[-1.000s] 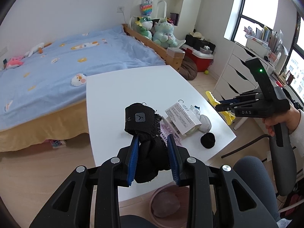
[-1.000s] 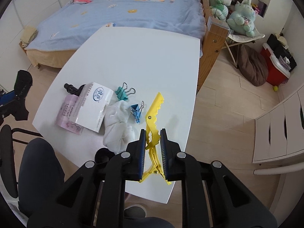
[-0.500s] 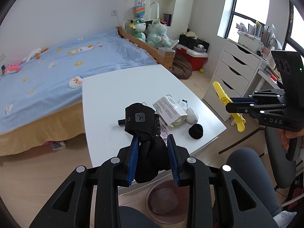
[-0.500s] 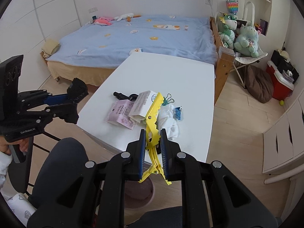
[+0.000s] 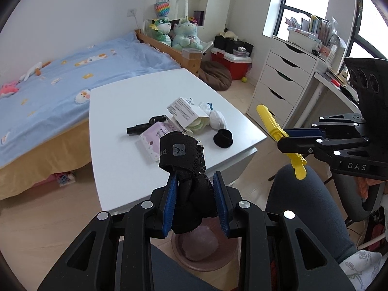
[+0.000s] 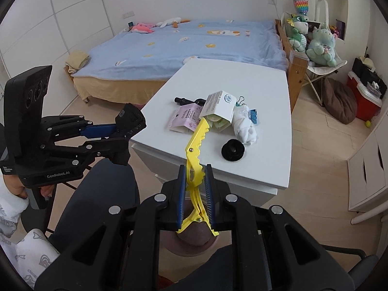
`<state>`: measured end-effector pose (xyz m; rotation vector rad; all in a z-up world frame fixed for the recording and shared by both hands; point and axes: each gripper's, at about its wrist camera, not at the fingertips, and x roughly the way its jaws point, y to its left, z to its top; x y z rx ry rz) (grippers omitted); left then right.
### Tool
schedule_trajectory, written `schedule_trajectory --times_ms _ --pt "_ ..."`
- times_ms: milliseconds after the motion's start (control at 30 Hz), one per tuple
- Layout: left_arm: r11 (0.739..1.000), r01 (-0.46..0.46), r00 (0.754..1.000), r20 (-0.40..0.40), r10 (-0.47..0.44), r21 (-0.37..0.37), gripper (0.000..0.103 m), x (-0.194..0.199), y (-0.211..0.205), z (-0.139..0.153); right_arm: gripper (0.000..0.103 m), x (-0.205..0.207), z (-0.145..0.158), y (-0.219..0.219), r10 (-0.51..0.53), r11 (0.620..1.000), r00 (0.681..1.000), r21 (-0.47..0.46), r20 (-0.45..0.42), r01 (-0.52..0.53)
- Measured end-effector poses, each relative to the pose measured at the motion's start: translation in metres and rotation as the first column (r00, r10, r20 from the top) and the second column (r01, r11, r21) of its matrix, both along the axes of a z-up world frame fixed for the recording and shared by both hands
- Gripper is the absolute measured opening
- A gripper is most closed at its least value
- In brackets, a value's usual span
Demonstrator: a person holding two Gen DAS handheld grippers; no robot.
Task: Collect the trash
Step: 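Carry both items over the pink wastebasket and open both tools to drop them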
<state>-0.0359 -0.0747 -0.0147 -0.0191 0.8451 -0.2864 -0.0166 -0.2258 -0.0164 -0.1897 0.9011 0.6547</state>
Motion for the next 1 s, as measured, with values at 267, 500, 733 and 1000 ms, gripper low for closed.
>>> schedule_trajectory --times_ms 267,500,733,1000 --pt "0.999 0.038 0.998 -0.049 -0.038 -0.01 0.03 -0.017 -0.011 -0.014 0.015 -0.013 -0.005 -0.004 -0.001 1.0 1.0 0.008 -0.02 0.001" --pt "0.996 0.081 0.994 -0.067 -0.084 -0.048 0.084 -0.023 -0.02 -0.018 0.015 -0.017 -0.007 -0.006 -0.002 1.0 1.0 0.021 -0.03 0.003" --pt "0.997 0.029 0.998 -0.054 -0.033 -0.071 0.095 -0.021 -0.012 -0.017 0.015 -0.017 -0.008 -0.007 -0.006 1.0 0.999 0.022 -0.032 0.006" --pt "0.998 -0.021 1.0 -0.013 0.021 -0.053 0.095 -0.022 -0.003 -0.009 0.015 -0.02 -0.008 -0.007 -0.004 1.0 0.999 0.02 -0.033 0.005"
